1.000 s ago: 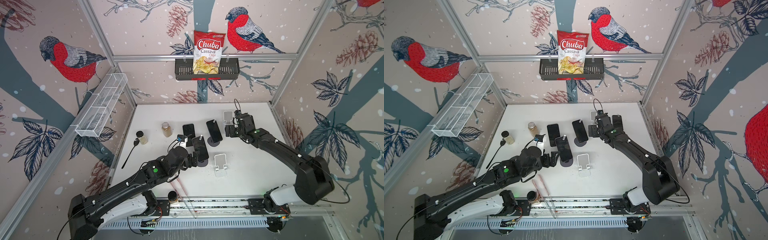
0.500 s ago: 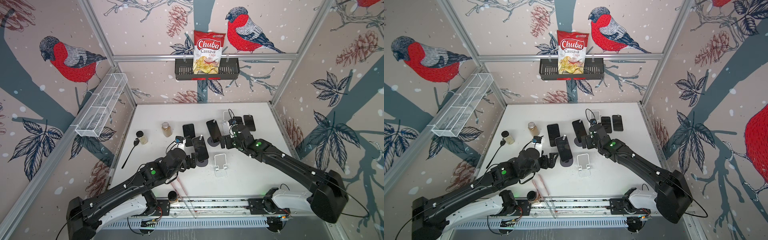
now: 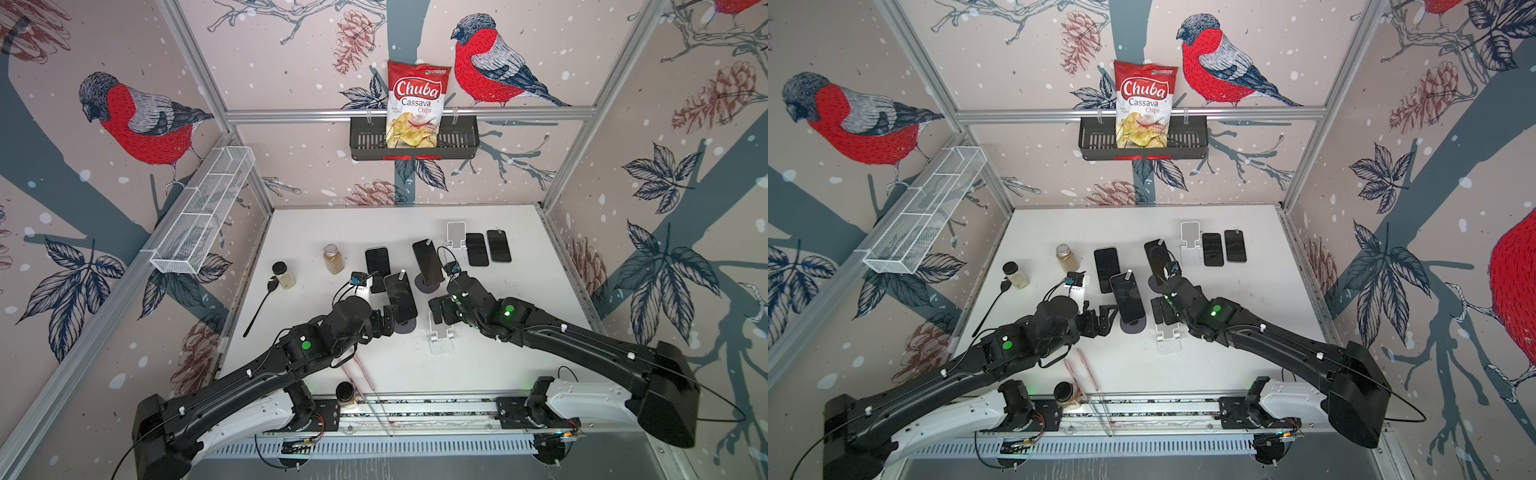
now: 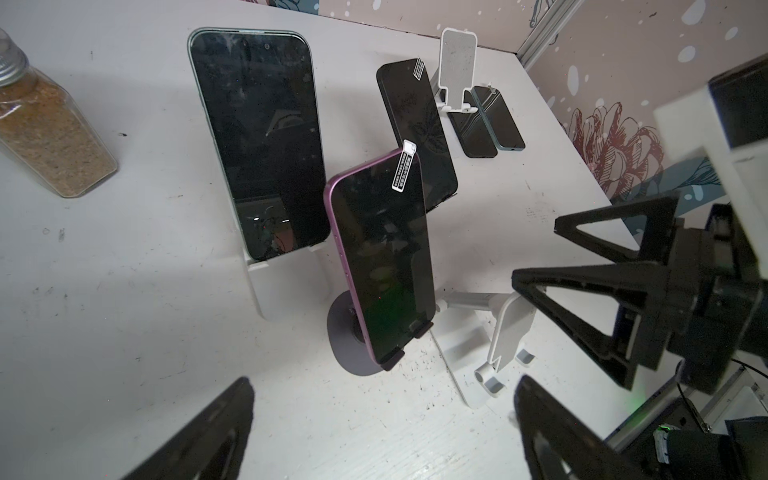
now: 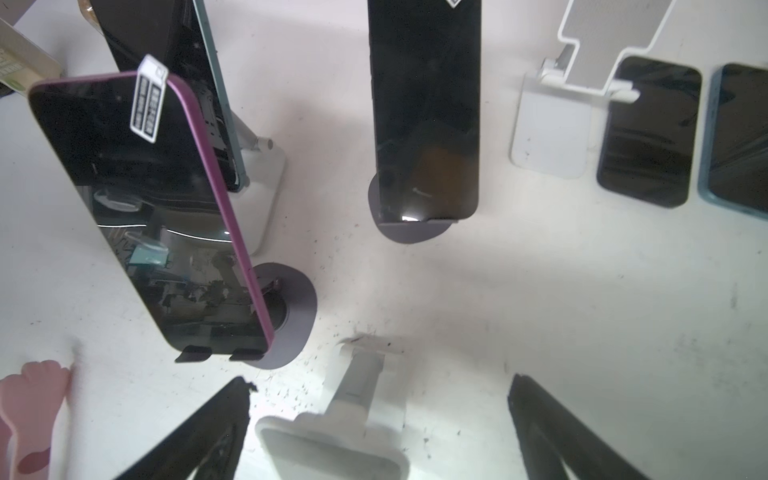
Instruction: Remove the phone from the phone stand
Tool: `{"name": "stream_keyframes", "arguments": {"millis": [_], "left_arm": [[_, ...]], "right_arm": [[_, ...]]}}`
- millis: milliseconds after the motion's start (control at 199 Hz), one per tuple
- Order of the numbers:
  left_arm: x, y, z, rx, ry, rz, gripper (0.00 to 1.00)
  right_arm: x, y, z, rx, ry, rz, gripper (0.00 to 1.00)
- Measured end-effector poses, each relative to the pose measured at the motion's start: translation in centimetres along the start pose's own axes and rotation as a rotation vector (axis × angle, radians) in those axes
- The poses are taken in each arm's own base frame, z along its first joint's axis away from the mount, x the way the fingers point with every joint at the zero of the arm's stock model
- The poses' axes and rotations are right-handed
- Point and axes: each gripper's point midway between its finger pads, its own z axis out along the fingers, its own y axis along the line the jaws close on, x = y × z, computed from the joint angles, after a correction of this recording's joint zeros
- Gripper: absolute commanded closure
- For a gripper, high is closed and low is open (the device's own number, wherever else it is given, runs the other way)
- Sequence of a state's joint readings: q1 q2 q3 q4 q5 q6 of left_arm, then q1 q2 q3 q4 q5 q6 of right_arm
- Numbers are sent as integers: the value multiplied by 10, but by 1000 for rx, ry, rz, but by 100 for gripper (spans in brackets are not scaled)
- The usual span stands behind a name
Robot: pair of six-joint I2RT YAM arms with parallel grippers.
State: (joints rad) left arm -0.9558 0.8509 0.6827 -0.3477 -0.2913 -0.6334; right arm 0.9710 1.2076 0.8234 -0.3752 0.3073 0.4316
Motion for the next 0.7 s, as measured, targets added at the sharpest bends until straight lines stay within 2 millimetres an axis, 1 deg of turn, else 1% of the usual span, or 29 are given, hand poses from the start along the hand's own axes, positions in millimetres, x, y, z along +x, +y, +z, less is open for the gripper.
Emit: {"name": "stream_keyframes", "arguments": {"millis": [145,256,386,461,702], "left_arm": [[2,0,2,-5,7,-14,3],[3,1,3,-8,11,-13,3],[3,1,4,-11,13,-12,3],[2,1,4,-10,11,-12,3],[0,1,4,-12,4,-10,3]], "right_arm": [[14,14,3,1,20,10,1],[24,19,10,27,39,20,1],[35,17,20,83,61,40,0],[39,14,24,116,65,57,1],[41,12,24,154,50,104,8]]}}
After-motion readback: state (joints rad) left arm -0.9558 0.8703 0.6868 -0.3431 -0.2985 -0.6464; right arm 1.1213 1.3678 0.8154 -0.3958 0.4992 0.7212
